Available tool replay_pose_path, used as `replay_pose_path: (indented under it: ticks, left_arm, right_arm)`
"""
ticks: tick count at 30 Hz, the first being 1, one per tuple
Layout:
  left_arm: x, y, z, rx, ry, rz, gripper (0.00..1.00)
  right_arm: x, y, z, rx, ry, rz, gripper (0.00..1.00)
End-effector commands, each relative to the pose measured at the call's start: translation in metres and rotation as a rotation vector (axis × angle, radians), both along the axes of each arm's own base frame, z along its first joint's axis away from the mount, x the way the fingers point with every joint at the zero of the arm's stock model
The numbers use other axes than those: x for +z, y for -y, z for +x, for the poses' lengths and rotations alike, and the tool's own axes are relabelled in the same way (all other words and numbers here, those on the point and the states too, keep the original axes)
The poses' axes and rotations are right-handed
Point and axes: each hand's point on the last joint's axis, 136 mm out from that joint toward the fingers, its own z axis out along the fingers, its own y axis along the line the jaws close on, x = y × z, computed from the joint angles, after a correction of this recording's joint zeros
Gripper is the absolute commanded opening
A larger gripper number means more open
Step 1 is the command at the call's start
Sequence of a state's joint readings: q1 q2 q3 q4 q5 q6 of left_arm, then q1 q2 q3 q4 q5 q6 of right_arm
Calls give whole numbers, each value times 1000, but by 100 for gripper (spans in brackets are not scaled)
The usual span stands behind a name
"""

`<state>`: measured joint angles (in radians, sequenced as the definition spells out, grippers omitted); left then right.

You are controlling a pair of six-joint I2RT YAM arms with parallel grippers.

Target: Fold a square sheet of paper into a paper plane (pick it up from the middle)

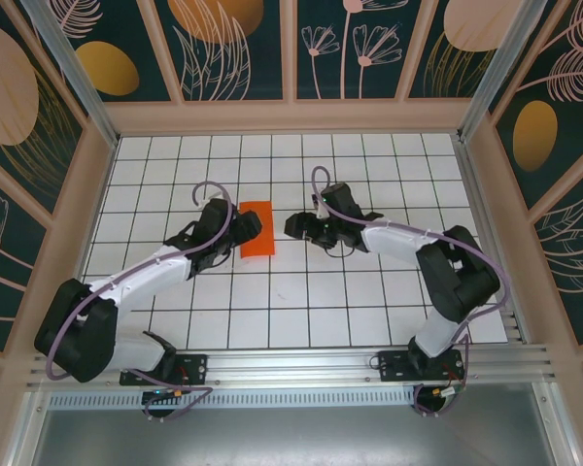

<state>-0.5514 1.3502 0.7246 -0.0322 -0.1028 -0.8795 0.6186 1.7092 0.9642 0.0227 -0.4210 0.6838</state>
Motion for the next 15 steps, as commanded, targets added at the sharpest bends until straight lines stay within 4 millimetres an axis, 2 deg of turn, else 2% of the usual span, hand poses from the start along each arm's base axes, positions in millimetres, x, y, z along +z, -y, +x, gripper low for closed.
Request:
replay_pose_path:
  ticks: [1, 6, 10, 15]
  left_arm:
    - [-2, 9, 2, -6, 2, -121, 75]
    - [-27, 7, 6, -6, -52, -146, 66]
    - [-37, 9, 9, -16, -68, -170, 53]
    - [-47, 4, 10, -5, -88, -156, 45]
  right_arm:
    - [0, -22, 1, 5, -50, 34, 72]
    - [-11, -39, -4, 33, -96, 33, 69]
    - [-28, -44, -7, 35, -148, 11, 65]
    - [-34, -54, -12, 67, -187, 41, 60]
